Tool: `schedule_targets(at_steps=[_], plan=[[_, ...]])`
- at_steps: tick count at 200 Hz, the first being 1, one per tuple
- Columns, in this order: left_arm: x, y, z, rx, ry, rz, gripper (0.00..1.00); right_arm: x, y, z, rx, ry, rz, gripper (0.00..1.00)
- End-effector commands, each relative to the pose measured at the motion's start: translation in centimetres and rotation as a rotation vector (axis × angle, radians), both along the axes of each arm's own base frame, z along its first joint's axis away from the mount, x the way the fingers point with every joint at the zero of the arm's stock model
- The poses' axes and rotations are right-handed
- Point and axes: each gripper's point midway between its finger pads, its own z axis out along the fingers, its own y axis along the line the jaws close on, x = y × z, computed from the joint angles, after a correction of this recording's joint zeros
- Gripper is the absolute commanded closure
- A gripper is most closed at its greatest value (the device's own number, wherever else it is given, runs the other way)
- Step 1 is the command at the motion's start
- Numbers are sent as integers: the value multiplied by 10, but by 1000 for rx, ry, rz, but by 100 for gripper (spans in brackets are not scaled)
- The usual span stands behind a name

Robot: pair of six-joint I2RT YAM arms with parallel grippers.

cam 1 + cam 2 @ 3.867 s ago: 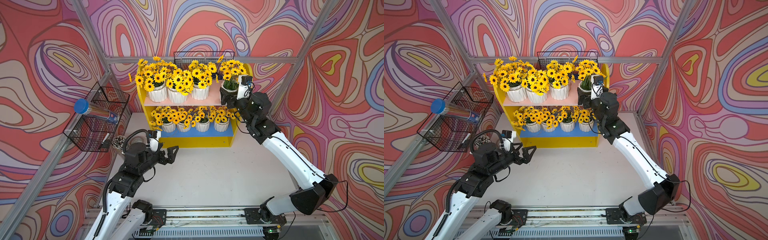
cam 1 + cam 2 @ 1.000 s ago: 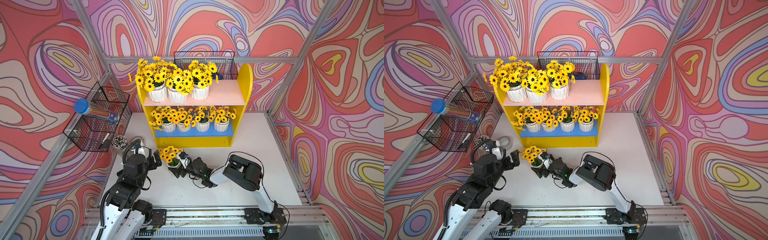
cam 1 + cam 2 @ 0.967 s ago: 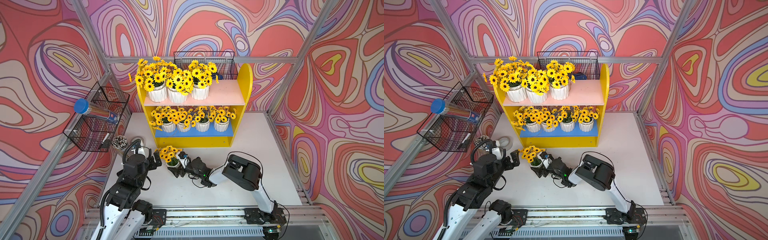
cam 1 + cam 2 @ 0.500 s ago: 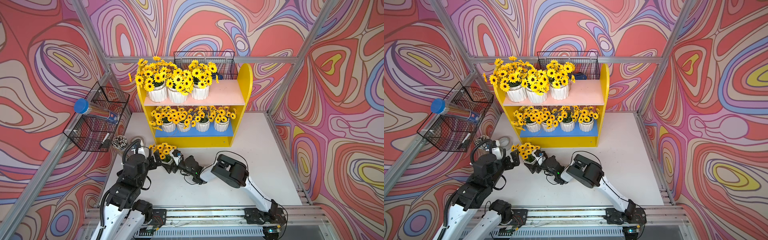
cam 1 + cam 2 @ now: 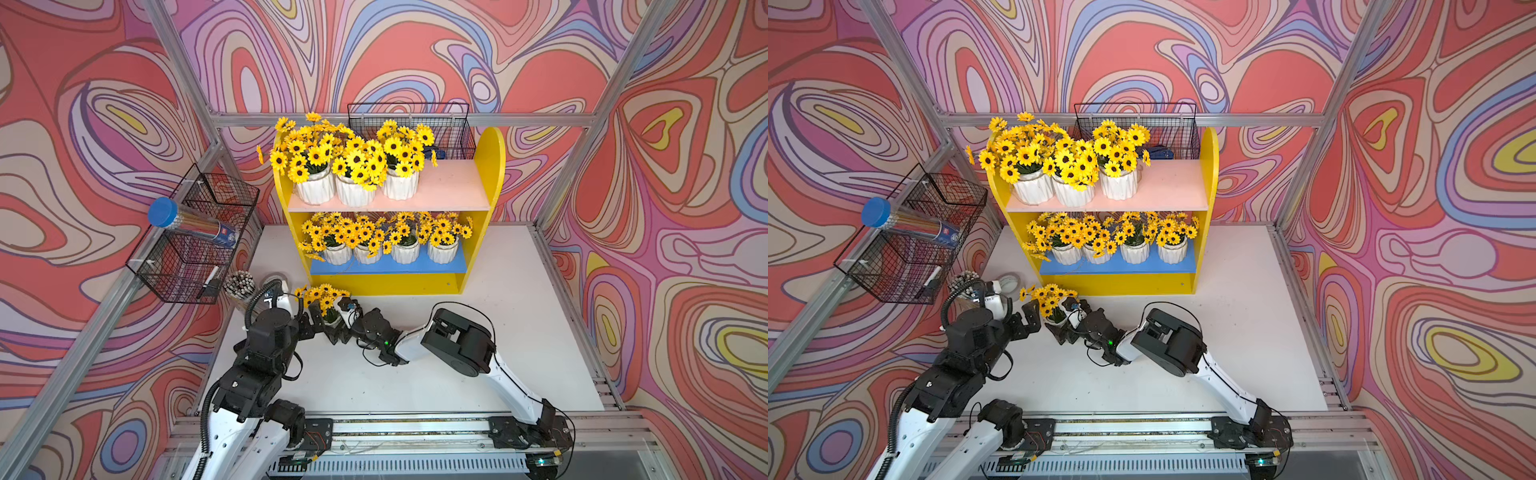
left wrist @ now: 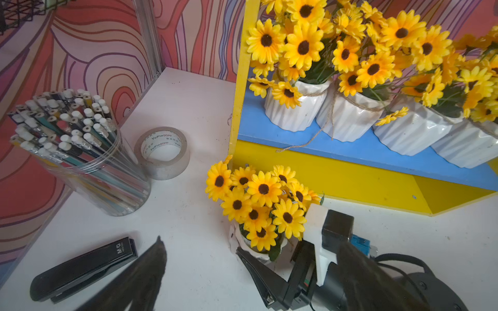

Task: Take the sunflower pots off the shelves
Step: Place the sunflower pot at the center of the board, then pick up the sunflower pot from the shelf.

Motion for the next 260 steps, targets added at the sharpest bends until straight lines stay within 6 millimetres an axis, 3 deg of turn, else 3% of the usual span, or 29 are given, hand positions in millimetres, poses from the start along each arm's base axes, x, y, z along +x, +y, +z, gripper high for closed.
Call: schedule_targets(at_steps=[1,62,118,143,156,180,208,235,260], plan=[[0,-2,2,-22,-17,-7,0,-6,-30,-95,-225,137,-53,2],[1,-7,2,-35,-23,-29,0,-17,-45,-64,-148,106,-51,2],[0,-9,2,-48,-21,-39,0,-57,-44,-63,-201,115,17,2],[2,-17,3,-62,-17,-76,0,-66,-62,-49,-201,123,-28,2],[4,-34,7,-86,-13,-165,0,-69,-75,-37,-200,129,-59,2],[6,-70,13,-142,24,-348,2,-72,-103,-2,-188,117,-120,3],[4,-90,33,-85,-10,-433,2,-73,-127,36,-279,111,-166,10],[-3,-109,56,-68,-88,-551,0,-70,-143,102,-306,46,-208,12],[-7,-141,87,-111,-181,-732,0,-61,-162,178,-245,-68,-297,5]])
